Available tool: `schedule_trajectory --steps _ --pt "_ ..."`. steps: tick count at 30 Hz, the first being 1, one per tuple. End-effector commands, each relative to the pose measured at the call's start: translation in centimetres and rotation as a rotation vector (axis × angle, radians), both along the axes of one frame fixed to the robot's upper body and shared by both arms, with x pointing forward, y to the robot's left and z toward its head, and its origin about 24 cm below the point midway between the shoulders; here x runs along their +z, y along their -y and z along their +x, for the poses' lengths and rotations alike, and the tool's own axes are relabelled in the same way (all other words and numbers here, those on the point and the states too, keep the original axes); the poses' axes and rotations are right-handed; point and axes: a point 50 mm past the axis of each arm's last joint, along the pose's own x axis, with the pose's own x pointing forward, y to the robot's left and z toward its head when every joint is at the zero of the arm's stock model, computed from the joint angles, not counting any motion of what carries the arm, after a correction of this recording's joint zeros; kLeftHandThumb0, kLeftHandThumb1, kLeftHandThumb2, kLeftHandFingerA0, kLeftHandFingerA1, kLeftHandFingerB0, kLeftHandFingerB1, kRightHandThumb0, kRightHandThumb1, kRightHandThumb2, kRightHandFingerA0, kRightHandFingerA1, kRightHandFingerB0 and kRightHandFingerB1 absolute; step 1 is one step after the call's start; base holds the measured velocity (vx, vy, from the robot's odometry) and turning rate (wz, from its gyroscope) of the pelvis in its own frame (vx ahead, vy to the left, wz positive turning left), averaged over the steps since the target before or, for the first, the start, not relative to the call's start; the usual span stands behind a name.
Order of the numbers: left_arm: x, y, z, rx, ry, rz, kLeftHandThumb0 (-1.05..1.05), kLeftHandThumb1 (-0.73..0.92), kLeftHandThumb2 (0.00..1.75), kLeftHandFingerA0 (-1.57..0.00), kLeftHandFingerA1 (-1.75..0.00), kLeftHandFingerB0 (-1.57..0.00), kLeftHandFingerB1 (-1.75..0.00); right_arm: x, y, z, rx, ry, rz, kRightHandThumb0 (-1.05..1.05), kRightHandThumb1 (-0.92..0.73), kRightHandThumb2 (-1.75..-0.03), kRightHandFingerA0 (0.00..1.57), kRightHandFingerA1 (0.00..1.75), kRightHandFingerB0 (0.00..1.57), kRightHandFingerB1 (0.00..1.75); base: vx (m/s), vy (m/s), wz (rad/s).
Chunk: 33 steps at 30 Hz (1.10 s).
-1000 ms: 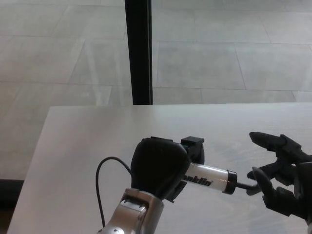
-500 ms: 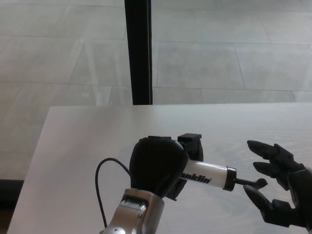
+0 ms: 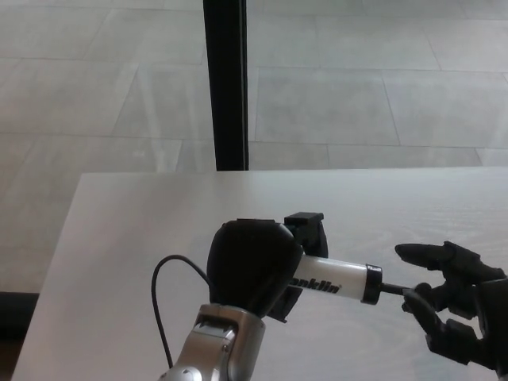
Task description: The robot uses its left hand to lift the air pump kept on the middle of the desk and use the right hand to pull out the handle
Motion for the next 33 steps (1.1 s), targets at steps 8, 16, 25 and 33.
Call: schedule_trajectory --steps 8,16,25,33 --pt "0.0 0.0 -0.1 0.008 -0.008 -0.019 -0.05 0.35 1.51 -0.98 -1.75 -0.87 -1.46 0.9 0.4 0.0 -0.118 0.162 0.045 -0.24 -0.77 -0.71 0.89 1.64 0.9 0.73 0.0 0.0 0.0" --pt "0.9 0.4 0.3 -0.005 0.007 -0.065 -0.04 0.34 1.55 -1.01 -1.73 -0.92 -1.42 0.8 0.6 0.0 -0.137 0.184 0.011 -0.19 -0.7 -0.78 0.87 1.64 0.92 0.81 0.0 0.0 0.0" --pt "1.5 1.3 0.3 -0.007 0.001 -0.107 -0.05 0.36 1.44 -0.98 -1.75 -0.88 -1.53 0.4 0.4 0.0 -0.129 0.171 -0.006 -0.19 -0.68 -0.8 0.87 1.59 0.93 0.81 0.0 0.0 0.0" --pt "2.6 1.7 0.9 -0.017 0.006 -0.134 -0.05 0.39 1.4 -1.02 -1.75 -0.87 -1.52 0.0 0.2 -0.2 -0.116 0.139 -0.027 -0.19 -0.69 -0.76 0.88 1.63 0.95 0.65 0.0 0.0 0.0"
